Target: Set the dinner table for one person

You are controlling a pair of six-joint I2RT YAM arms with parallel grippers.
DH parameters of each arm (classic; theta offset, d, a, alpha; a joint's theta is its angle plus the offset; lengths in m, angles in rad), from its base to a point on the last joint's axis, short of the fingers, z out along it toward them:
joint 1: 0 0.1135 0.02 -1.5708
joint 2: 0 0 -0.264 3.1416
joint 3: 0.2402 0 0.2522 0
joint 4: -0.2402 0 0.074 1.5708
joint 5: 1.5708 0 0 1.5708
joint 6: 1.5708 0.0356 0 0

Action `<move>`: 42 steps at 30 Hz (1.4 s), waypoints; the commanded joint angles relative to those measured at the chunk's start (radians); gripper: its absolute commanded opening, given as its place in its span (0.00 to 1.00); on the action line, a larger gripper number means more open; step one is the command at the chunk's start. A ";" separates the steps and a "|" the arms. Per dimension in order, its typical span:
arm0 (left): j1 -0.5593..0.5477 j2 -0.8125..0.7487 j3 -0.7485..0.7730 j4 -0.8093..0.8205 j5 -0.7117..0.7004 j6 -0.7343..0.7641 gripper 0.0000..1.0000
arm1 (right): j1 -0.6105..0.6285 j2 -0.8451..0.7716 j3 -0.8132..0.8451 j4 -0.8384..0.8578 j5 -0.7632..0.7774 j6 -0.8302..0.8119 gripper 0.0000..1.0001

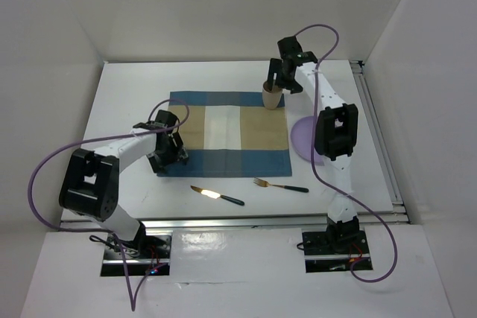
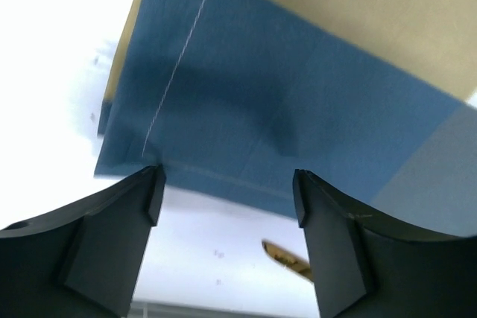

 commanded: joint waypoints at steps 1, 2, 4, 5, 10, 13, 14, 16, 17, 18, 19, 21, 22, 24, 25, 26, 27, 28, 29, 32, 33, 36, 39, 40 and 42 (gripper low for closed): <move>-0.019 -0.078 0.067 -0.092 -0.002 -0.015 0.88 | -0.007 -0.059 0.076 0.020 -0.020 -0.011 0.92; -0.019 -0.091 0.098 -0.118 -0.013 -0.006 0.88 | -0.007 -0.076 0.076 0.020 -0.020 0.002 0.93; -0.028 -0.126 0.131 -0.145 -0.027 -0.006 0.90 | -0.016 -0.154 0.044 0.020 -0.020 0.011 0.97; -0.028 -0.140 0.163 -0.159 -0.051 0.004 0.91 | -0.025 -0.190 -0.017 0.046 -0.008 0.025 0.98; -0.028 -0.215 0.254 -0.224 -0.076 0.035 0.97 | -0.094 -0.516 -0.338 0.162 0.001 0.095 1.00; -0.037 -0.243 0.306 -0.238 -0.085 0.060 0.98 | -0.146 -0.714 -0.660 0.247 -0.020 0.164 0.97; -0.046 -0.255 0.316 -0.238 -0.085 0.060 0.98 | -0.160 -0.754 -0.740 0.247 -0.020 0.190 0.95; -0.057 -0.266 0.334 -0.247 -0.085 0.086 0.98 | -0.226 -0.829 -0.971 0.256 -0.041 0.287 0.93; -0.057 -0.266 0.345 -0.247 -0.076 0.095 0.98 | -0.251 -0.906 -1.048 0.271 -0.058 0.322 0.93; -0.068 -0.266 0.345 -0.247 -0.065 0.095 0.98 | -0.277 -0.943 -1.193 0.281 -0.083 0.356 0.93; -0.080 -0.266 0.345 -0.236 -0.065 0.107 0.98 | -0.327 -1.016 -1.257 0.281 -0.130 0.421 0.93; -0.092 -0.266 0.345 -0.236 -0.056 0.107 0.98 | -0.378 -1.085 -1.408 0.328 -0.143 0.475 0.93; -0.104 -0.266 0.345 -0.236 -0.045 0.119 0.98 | -0.396 -1.115 -1.444 0.341 -0.143 0.485 0.93; -0.121 -0.276 0.334 -0.227 -0.045 0.120 0.97 | -0.442 -1.155 -1.516 0.370 -0.166 0.512 0.93; -0.134 -0.276 0.323 -0.212 -0.033 0.120 0.97 | -0.456 -1.155 -1.529 0.385 -0.180 0.512 0.93; -0.134 -0.286 0.314 -0.211 -0.021 0.120 0.97 | -0.456 -1.132 -1.539 0.409 -0.195 0.512 0.93; -0.134 -0.286 0.314 -0.202 -0.020 0.120 0.97 | -0.466 -1.108 -1.540 0.410 -0.204 0.512 0.93; -0.143 -0.286 0.314 -0.202 -0.020 0.120 0.97 | -0.466 -1.080 -1.540 0.423 -0.204 0.512 0.93; -0.143 -0.286 0.314 -0.202 -0.020 0.120 0.97 | -0.466 -1.028 -1.530 0.448 -0.204 0.512 0.93; -0.152 -0.296 0.314 -0.211 -0.030 0.120 0.97 | -0.466 -0.962 -1.530 0.514 -0.224 0.522 0.93; -0.152 -0.296 0.314 -0.211 -0.030 0.120 0.97 | -0.466 -0.949 -1.541 0.555 -0.224 0.522 0.91; -0.152 -0.307 0.314 -0.211 -0.030 0.120 0.97 | -0.466 -0.890 -1.541 0.577 -0.233 0.546 0.85; -0.152 -0.316 0.314 -0.211 -0.039 0.120 0.97 | -0.466 -0.866 -1.541 0.577 -0.221 0.568 0.62; -0.152 -0.316 0.314 -0.222 -0.039 0.120 0.95 | -0.466 -0.866 -1.541 0.577 -0.207 0.578 0.52; -0.152 -0.316 0.337 -0.233 -0.039 0.120 0.92 | -0.466 -0.932 -1.541 0.557 -0.189 0.578 0.18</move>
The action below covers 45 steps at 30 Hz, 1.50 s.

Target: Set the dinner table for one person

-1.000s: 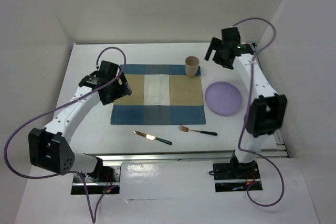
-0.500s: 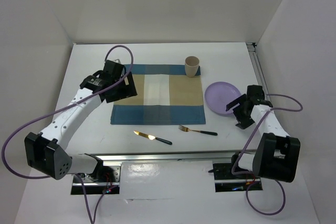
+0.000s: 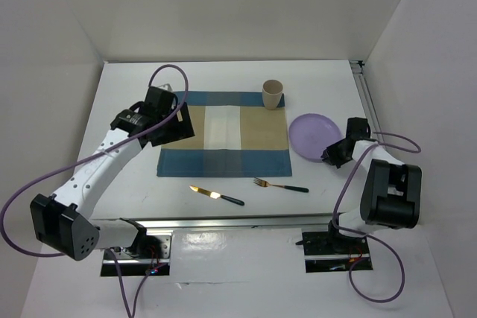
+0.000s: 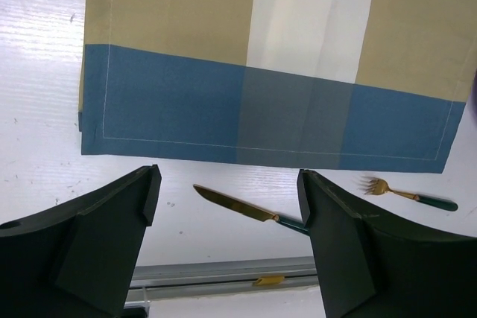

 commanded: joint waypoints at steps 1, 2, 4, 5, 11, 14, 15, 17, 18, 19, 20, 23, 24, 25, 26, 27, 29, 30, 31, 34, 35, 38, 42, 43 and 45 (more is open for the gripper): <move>-0.004 -0.035 0.045 -0.014 -0.008 0.028 0.92 | -0.004 -0.085 0.015 0.011 0.035 0.026 0.07; -0.004 -0.036 0.059 -0.026 -0.008 0.028 0.92 | -0.004 -0.124 0.015 0.001 0.049 0.026 0.00; -0.013 -0.036 0.102 -0.027 -0.008 0.039 0.91 | -0.004 -0.260 0.015 -0.009 0.049 0.008 0.00; -0.013 -0.036 0.120 -0.040 -0.017 0.039 0.91 | -0.004 -0.302 0.028 -0.009 0.049 -0.004 0.00; -0.013 -0.089 0.222 -0.011 -0.027 0.025 0.83 | 0.025 -0.514 0.074 0.100 -0.154 -0.147 0.00; -0.013 -0.071 0.289 -0.048 -0.045 0.025 0.84 | 0.116 -0.408 0.169 0.077 -0.219 -0.190 0.00; -0.013 -0.057 0.298 -0.060 -0.062 0.025 0.84 | 0.158 -0.379 0.191 0.077 -0.219 -0.213 0.00; -0.013 -0.069 0.299 -0.060 -0.073 0.014 0.84 | 0.320 -0.276 0.266 0.065 -0.177 -0.231 0.00; -0.013 -0.080 0.299 -0.060 -0.073 0.005 0.84 | 0.377 -0.233 0.298 0.056 -0.125 -0.256 0.00; -0.013 -0.104 0.289 -0.060 -0.082 0.005 0.84 | 0.485 -0.186 0.332 0.042 -0.095 -0.256 0.00; -0.013 -0.114 0.289 -0.060 -0.082 0.005 0.85 | 0.526 -0.082 0.405 0.006 -0.075 -0.271 0.00; -0.013 -0.123 0.279 -0.095 -0.116 -0.006 0.89 | 0.618 0.106 0.522 -0.018 -0.095 -0.280 0.00; -0.013 -0.123 0.279 -0.115 -0.149 -0.006 0.93 | 0.632 0.141 0.544 -0.018 -0.095 -0.280 0.00; -0.022 -0.123 0.269 -0.169 -0.172 -0.045 0.97 | 0.655 0.170 0.562 -0.018 -0.104 -0.270 0.00; -0.022 -0.123 0.269 -0.184 -0.186 -0.058 1.00 | 0.666 0.227 0.583 -0.018 -0.104 -0.257 0.00; -0.022 -0.123 0.233 -0.185 -0.195 -0.058 1.00 | 0.675 0.258 0.629 -0.018 -0.095 -0.257 0.00; -0.022 -0.123 0.204 -0.209 -0.183 -0.081 1.00 | 0.675 0.362 0.688 -0.073 -0.095 -0.247 0.00; -0.022 -0.123 0.165 -0.209 -0.150 -0.081 1.00 | 0.684 0.391 0.732 -0.084 -0.086 -0.247 0.00; -0.022 -0.123 0.147 -0.199 -0.139 -0.090 1.00 | 0.684 0.417 0.748 -0.094 -0.077 -0.237 0.00; -0.033 -0.132 0.075 -0.188 -0.087 -0.115 1.00 | 0.684 0.488 0.772 -0.094 -0.051 -0.237 0.00; -0.033 -0.132 0.056 -0.188 -0.076 -0.128 1.00 | 0.693 0.511 0.783 -0.094 -0.050 -0.237 0.00; -0.057 -0.141 -0.014 -0.165 -0.051 -0.157 1.00 | 0.694 0.540 0.783 -0.084 -0.041 -0.237 0.00; -0.079 -0.152 -0.077 -0.132 -0.031 -0.176 1.00 | 0.694 0.598 0.818 -0.094 -0.050 -0.237 0.11; -0.079 -0.152 -0.077 -0.132 -0.022 -0.187 1.00 | 0.694 0.598 0.818 -0.094 -0.050 -0.237 0.17; -0.105 -0.143 -0.108 -0.123 -0.011 -0.201 1.00 | 0.694 0.580 0.809 -0.104 -0.050 -0.247 0.53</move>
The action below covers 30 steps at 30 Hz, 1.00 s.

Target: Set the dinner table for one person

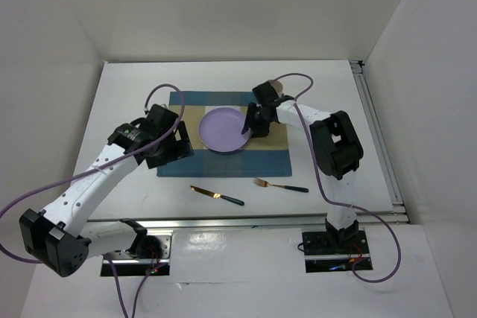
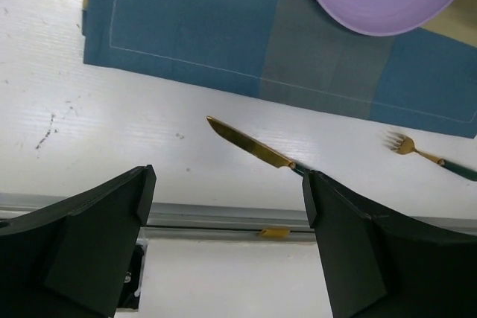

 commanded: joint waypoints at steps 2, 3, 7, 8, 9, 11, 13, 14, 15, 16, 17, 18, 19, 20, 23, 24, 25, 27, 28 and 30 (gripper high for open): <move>-0.035 -0.022 -0.045 0.061 0.056 -0.050 1.00 | 0.010 -0.042 0.032 -0.013 0.021 -0.016 0.71; -0.045 -0.010 -0.046 0.061 0.056 -0.059 1.00 | 0.010 -0.056 0.023 -0.013 0.036 -0.016 0.81; -0.097 -0.010 -0.070 0.097 0.066 -0.059 1.00 | 0.019 -0.179 0.002 -0.034 0.095 -0.041 0.91; -0.097 -0.010 -0.070 0.098 0.066 -0.059 1.00 | 0.019 -0.210 -0.032 -0.025 0.110 -0.041 0.91; -0.097 -0.010 -0.070 0.098 0.066 -0.059 1.00 | 0.019 -0.243 -0.049 -0.025 0.133 -0.073 0.91; -0.097 -0.019 -0.059 0.098 0.066 -0.068 1.00 | 0.030 -0.328 -0.081 -0.025 0.164 -0.094 0.91; -0.097 -0.019 -0.059 0.098 0.066 -0.068 1.00 | 0.041 -0.403 -0.132 -0.050 0.196 -0.114 0.90; -0.108 -0.019 -0.059 0.082 0.079 -0.068 1.00 | 0.050 -0.427 -0.171 -0.059 0.196 -0.128 0.90; -0.144 0.005 -0.068 0.073 0.099 -0.097 1.00 | 0.059 -0.500 -0.220 -0.071 0.179 -0.171 0.86; -0.145 0.005 -0.078 0.073 0.090 -0.097 1.00 | 0.059 -0.501 -0.248 -0.059 0.152 -0.201 0.86; -0.166 0.005 -0.087 0.073 0.081 -0.131 1.00 | 0.079 -0.542 -0.273 -0.059 0.120 -0.232 0.83; -0.166 -0.007 -0.087 0.073 0.072 -0.131 1.00 | 0.097 -0.560 -0.315 -0.036 0.088 -0.266 0.81; -0.166 -0.016 -0.096 0.073 0.044 -0.140 1.00 | 0.122 -0.573 -0.334 -0.027 0.007 -0.347 0.80; -0.166 -0.025 -0.084 0.064 0.020 -0.140 1.00 | 0.192 -0.582 -0.348 -0.027 -0.026 -0.385 0.80; -0.155 -0.013 0.003 -0.022 -0.095 -0.131 1.00 | 0.391 -0.550 -0.357 -0.068 0.030 -0.452 0.80; -0.143 -0.013 0.029 -0.046 -0.120 -0.131 1.00 | 0.439 -0.534 -0.357 -0.077 0.056 -0.461 0.80; -0.143 0.002 0.083 -0.071 -0.166 -0.131 1.00 | 0.484 -0.518 -0.357 -0.077 0.088 -0.461 0.80; -0.129 0.016 0.132 -0.128 -0.207 -0.131 1.00 | 0.574 -0.458 -0.357 -0.077 0.170 -0.470 0.80; -0.129 0.016 0.172 -0.142 -0.239 -0.131 1.00 | 0.594 -0.436 -0.357 -0.077 0.216 -0.481 0.80; -0.129 0.016 0.201 -0.162 -0.264 -0.140 1.00 | 0.643 -0.383 -0.357 -0.068 0.254 -0.481 0.78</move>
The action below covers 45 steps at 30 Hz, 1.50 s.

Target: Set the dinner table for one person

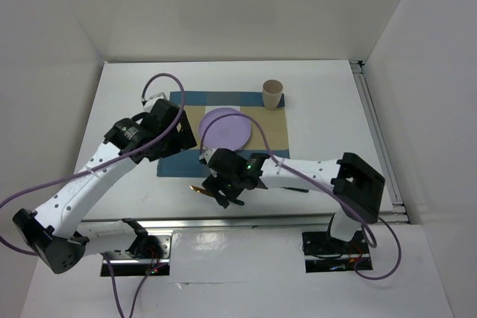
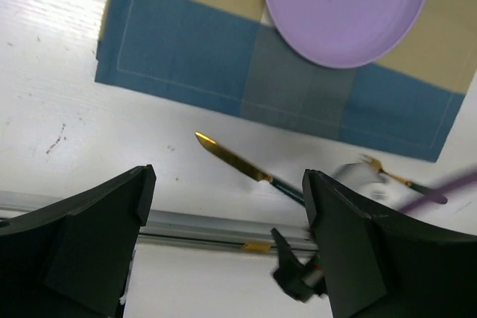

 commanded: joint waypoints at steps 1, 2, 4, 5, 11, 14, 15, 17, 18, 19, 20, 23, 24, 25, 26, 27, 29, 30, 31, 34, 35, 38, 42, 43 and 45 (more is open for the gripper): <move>0.002 -0.012 0.081 -0.082 -0.112 -0.030 1.00 | 0.032 0.071 -0.005 0.007 0.125 -0.057 0.78; 0.002 -0.021 0.092 -0.082 -0.121 -0.030 1.00 | 0.032 0.085 -0.005 0.018 0.135 -0.057 0.75; 0.002 -0.046 0.092 -0.082 -0.121 -0.030 1.00 | 0.043 0.115 -0.025 0.054 0.135 -0.057 0.73; 0.012 -0.046 0.102 -0.082 -0.130 -0.030 1.00 | 0.043 0.124 -0.025 0.067 0.125 -0.057 0.72; 0.012 -0.069 0.121 -0.091 -0.140 -0.030 1.00 | 0.043 0.166 -0.060 0.107 0.094 -0.077 0.51; 0.012 -0.050 0.145 -0.100 -0.152 -0.030 1.00 | 0.067 0.152 -0.060 0.079 0.094 -0.097 0.30; 0.012 -0.050 0.154 -0.109 -0.152 -0.030 1.00 | 0.079 0.140 -0.060 0.079 0.103 -0.097 0.23; 0.012 -0.041 0.164 -0.110 -0.166 -0.030 1.00 | 0.093 0.083 -0.060 0.050 0.126 -0.106 0.10; 0.012 -0.041 0.191 -0.110 -0.176 -0.018 1.00 | 0.093 0.060 -0.060 0.039 0.135 -0.106 0.00; 0.012 -0.032 0.202 -0.110 -0.177 -0.007 1.00 | 0.102 0.013 -0.060 0.012 0.149 -0.106 0.00; 0.012 -0.032 0.211 -0.110 -0.177 -0.007 1.00 | 0.103 -0.013 -0.047 0.000 0.163 -0.097 0.00; 0.012 -0.021 0.237 -0.110 -0.200 0.002 1.00 | 0.054 -0.085 -0.021 -0.056 0.237 -0.020 0.00; 0.012 -0.021 0.251 -0.119 -0.209 0.002 1.00 | 0.022 -0.098 -0.011 -0.094 0.237 0.001 0.00; 0.012 -0.012 0.251 -0.119 -0.209 0.015 1.00 | -0.038 -0.110 -0.011 -0.106 0.225 0.050 0.00; 0.012 -0.012 0.262 -0.110 -0.209 0.025 1.00 | -0.061 -0.141 -0.028 -0.096 0.211 0.061 0.00; 0.012 -0.012 0.262 -0.110 -0.209 0.035 1.00 | -0.083 -0.158 -0.043 -0.096 0.211 0.079 0.00; 0.012 -0.003 0.262 -0.100 -0.209 0.044 1.00 | -0.173 -0.182 -0.066 -0.071 0.200 0.155 0.00; 0.012 0.006 0.262 -0.100 -0.209 0.044 1.00 | -0.211 -0.182 -0.066 -0.071 0.200 0.196 0.00; 0.012 0.006 0.262 -0.100 -0.209 0.044 1.00 | -0.251 -0.182 -0.066 -0.086 0.211 0.281 0.00; 0.012 0.016 0.262 -0.100 -0.198 0.044 1.00 | -0.389 -0.173 -0.066 -0.086 0.201 0.374 0.00; 0.012 0.016 0.262 -0.100 -0.198 0.044 1.00 | -0.440 -0.155 -0.066 -0.074 0.189 0.408 0.00; 0.012 0.025 0.253 -0.091 -0.189 0.053 1.00 | -0.500 -0.075 -0.016 -0.063 0.194 0.432 0.00; 0.012 0.025 0.253 -0.091 -0.189 0.053 1.00 | -0.522 0.073 0.065 -0.074 0.243 0.410 0.00; 0.012 0.025 0.244 -0.091 -0.189 0.053 1.00 | -0.534 0.097 0.088 -0.074 0.243 0.409 0.00; 0.012 0.025 0.243 -0.082 -0.189 0.053 1.00 | -0.543 0.138 0.108 -0.074 0.270 0.394 0.00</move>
